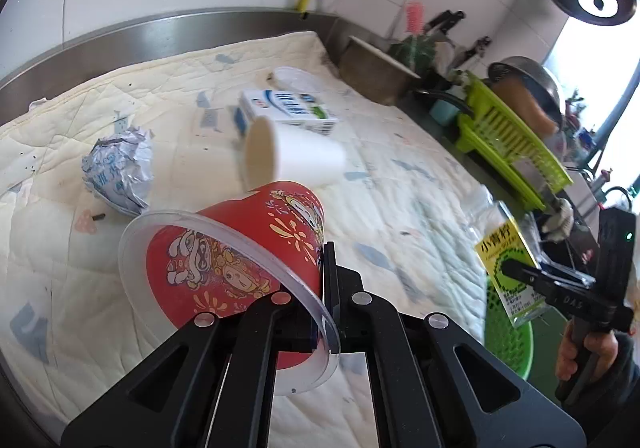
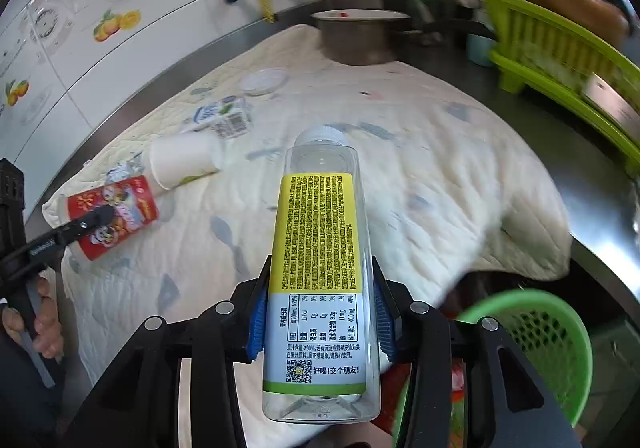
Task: Collect trash
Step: 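Drop the bottle into the green basket with the right gripper while the left carries the red cup, then lower the red plastic cup into the green basket and open the left gripper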
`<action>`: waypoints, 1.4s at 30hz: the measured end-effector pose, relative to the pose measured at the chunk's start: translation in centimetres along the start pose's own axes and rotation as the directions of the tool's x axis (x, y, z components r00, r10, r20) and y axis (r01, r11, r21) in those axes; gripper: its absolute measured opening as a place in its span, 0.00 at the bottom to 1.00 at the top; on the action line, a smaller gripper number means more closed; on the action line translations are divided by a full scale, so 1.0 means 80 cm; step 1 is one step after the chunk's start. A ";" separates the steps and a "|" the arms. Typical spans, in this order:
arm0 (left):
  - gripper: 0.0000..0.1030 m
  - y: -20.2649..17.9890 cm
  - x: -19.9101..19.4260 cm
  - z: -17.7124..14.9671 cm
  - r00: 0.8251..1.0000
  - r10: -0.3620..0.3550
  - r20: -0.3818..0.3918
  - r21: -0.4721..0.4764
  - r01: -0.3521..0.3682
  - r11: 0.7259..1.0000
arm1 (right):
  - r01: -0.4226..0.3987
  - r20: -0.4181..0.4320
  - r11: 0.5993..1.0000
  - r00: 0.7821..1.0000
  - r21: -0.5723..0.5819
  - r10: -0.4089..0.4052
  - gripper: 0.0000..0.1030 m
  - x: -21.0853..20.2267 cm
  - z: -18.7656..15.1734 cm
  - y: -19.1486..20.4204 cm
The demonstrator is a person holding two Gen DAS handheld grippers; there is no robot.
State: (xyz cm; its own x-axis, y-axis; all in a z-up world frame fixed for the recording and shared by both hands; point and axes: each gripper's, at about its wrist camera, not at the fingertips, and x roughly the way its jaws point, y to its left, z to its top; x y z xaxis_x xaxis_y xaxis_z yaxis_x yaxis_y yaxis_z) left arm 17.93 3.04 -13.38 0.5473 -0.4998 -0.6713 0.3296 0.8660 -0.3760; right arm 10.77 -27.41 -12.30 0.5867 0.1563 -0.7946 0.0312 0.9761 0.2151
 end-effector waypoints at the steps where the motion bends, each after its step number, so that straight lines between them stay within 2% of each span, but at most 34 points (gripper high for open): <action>1: 0.00 -0.005 -0.004 -0.003 1.000 -0.006 0.003 0.007 0.006 1.000 | 0.016 0.002 1.000 1.000 0.013 -0.016 0.41 -0.010 -0.011 -0.013; 5: 0.00 -0.038 -0.020 -0.014 0.998 -0.056 0.004 0.037 0.056 0.998 | 0.088 -0.004 0.993 0.996 0.077 -0.088 0.41 -0.037 -0.049 -0.065; 12: 0.00 -0.113 -0.017 -0.026 0.986 -0.164 -0.029 0.117 0.166 0.979 | 0.211 -0.078 0.953 0.977 0.216 -0.198 0.41 -0.051 -0.117 -0.153; 21: 0.00 -0.223 0.015 -0.053 0.949 -0.278 -0.148 0.242 0.307 0.920 | 0.299 -0.151 0.905 0.953 0.304 -0.264 0.42 -0.049 -0.168 -0.216; 25: 0.00 -0.270 0.033 -0.071 0.926 -0.312 -0.211 0.291 0.364 0.885 | 0.311 -0.147 0.892 0.950 0.329 -0.277 0.52 -0.057 -0.181 -0.222; 34: 0.01 -0.343 0.076 -0.117 0.871 -0.334 -0.361 0.347 0.458 0.819 | 0.305 -0.064 0.874 0.950 0.379 -0.304 0.62 -0.117 -0.195 -0.231; 39: 0.01 -0.375 0.110 -0.148 0.840 -0.305 -0.449 0.360 0.483 0.799 | 0.310 -0.022 0.860 0.944 0.405 -0.330 0.65 -0.153 -0.201 -0.234; 42: 0.02 -0.390 0.127 -0.163 0.832 -0.272 -0.484 0.376 0.478 0.794 | 0.311 -0.005 0.854 0.940 0.418 -0.340 0.65 -0.169 -0.206 -0.234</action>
State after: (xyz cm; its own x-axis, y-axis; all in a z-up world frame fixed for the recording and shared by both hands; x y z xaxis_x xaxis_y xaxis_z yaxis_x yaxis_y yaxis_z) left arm 3.15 -28.90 -16.83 -0.0066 -0.6439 -0.7651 0.8125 0.4426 -0.3795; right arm -11.07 -45.34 -14.91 0.5372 -0.1847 -0.8230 0.5474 0.8186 0.1737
